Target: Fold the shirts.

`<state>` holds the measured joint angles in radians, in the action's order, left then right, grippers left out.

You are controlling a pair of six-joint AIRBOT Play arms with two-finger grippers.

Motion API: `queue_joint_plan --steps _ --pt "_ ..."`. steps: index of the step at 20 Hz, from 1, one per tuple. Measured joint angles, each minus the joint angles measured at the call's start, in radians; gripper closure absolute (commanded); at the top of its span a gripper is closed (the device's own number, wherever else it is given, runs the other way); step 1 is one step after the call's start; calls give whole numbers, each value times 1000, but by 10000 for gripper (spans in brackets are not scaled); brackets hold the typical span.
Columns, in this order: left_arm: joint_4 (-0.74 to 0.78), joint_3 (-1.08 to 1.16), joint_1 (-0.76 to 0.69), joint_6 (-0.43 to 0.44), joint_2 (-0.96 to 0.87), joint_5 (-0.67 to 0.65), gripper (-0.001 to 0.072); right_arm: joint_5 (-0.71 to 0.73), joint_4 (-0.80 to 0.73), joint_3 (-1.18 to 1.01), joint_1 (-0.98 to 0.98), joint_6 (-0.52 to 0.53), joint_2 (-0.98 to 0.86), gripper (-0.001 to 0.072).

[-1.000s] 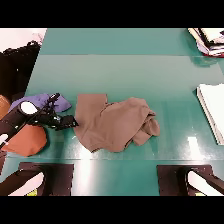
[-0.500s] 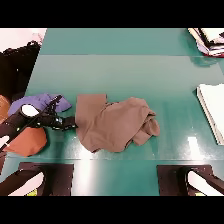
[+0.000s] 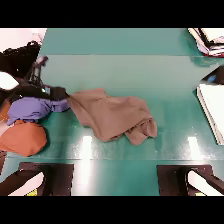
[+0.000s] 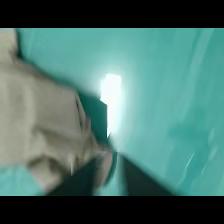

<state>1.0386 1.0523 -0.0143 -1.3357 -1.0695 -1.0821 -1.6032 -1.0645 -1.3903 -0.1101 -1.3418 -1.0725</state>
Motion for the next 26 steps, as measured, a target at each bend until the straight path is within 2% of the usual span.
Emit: queue_joint_plan --steps 4,7,10,13,15,16,17,18,22,26 --pt "34 92 0 -1 0 -11 686 136 17 381 75 -6 25 230" --pt "43 113 0 -13 0 -14 685 268 79 575 159 10 -21 230" --pt "48 122 0 -21 0 -19 685 378 170 647 246 45 -112 230" --pt "49 124 0 -24 0 -26 686 451 223 622 321 64 -203 244" --pt "50 126 0 -24 0 -30 685 478 239 580 363 70 -257 346" --pt "50 126 0 -24 0 -31 686 483 242 557 381 72 -284 580" --pt "50 126 0 -24 0 -32 685 489 243 535 396 73 -306 666" --pt "50 126 0 -25 0 -32 686 491 241 515 407 74 -326 693" --pt "68 159 0 -26 3 -38 686 494 192 427 415 62 -341 694" --pt "97 338 0 -26 23 -58 686 487 108 284 336 18 -221 694"
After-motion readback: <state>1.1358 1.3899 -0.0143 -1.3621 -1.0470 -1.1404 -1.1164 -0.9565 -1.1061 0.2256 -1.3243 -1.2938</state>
